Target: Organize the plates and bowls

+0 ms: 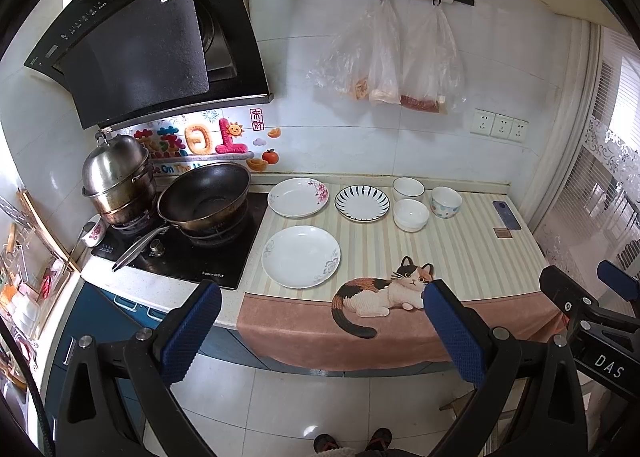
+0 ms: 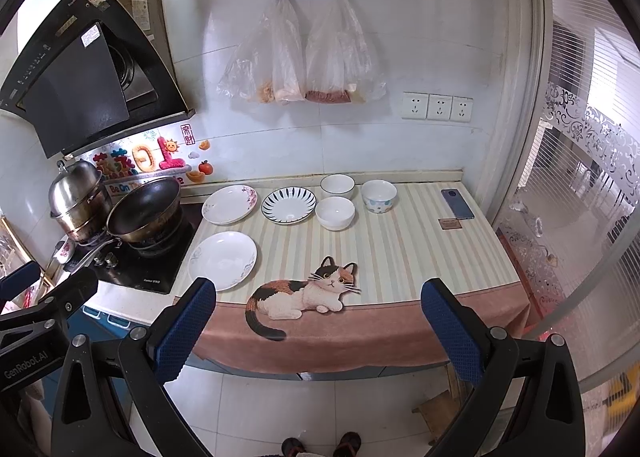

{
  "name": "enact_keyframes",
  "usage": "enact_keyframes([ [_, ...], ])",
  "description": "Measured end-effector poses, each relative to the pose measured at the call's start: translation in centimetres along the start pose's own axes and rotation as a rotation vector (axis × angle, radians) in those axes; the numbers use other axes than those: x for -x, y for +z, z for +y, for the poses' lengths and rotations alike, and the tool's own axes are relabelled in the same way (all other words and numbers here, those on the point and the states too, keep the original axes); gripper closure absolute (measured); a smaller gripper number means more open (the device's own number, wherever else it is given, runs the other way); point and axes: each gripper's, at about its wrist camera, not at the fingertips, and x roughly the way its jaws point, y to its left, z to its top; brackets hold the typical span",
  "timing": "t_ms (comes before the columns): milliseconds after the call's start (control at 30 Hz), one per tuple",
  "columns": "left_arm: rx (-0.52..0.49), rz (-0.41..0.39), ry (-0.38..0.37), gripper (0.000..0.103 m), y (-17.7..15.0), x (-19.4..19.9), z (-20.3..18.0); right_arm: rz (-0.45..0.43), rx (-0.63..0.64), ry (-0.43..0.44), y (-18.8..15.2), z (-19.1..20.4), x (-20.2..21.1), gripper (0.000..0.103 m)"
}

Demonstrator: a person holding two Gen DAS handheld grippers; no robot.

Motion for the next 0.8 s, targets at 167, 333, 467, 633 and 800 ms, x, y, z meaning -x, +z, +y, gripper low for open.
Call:
enact_keyframes([
  [167,0.0,-0.001,0.001,0.0,0.0,0.0,0.0,0.002,-0.001,0.001,0.0,0.0,0.0,0.0],
  [333,0.001,0.001,0.001,0.0,0.1,-0.1,0.0,-0.001,0.0,0.001,-0.2,0.0,-0.1,0.0],
  [467,0.003,0.004,0.003,0.0,0.2,-0.3,0.1,0.003,-0.001,0.005,0.0,0.2,-0.3,0.0],
  [633,0.006,0.004,0.001,0.0,0.3,-0.4,0.2,0.01,0.002,0.005,0.4,0.6,-1.2,0.0],
  [800,0.008,0.007,-0.005,0.0,0.8,-1.3,1.0,0.009,0.001,0.006,0.5,0.7,-1.3,0.0],
])
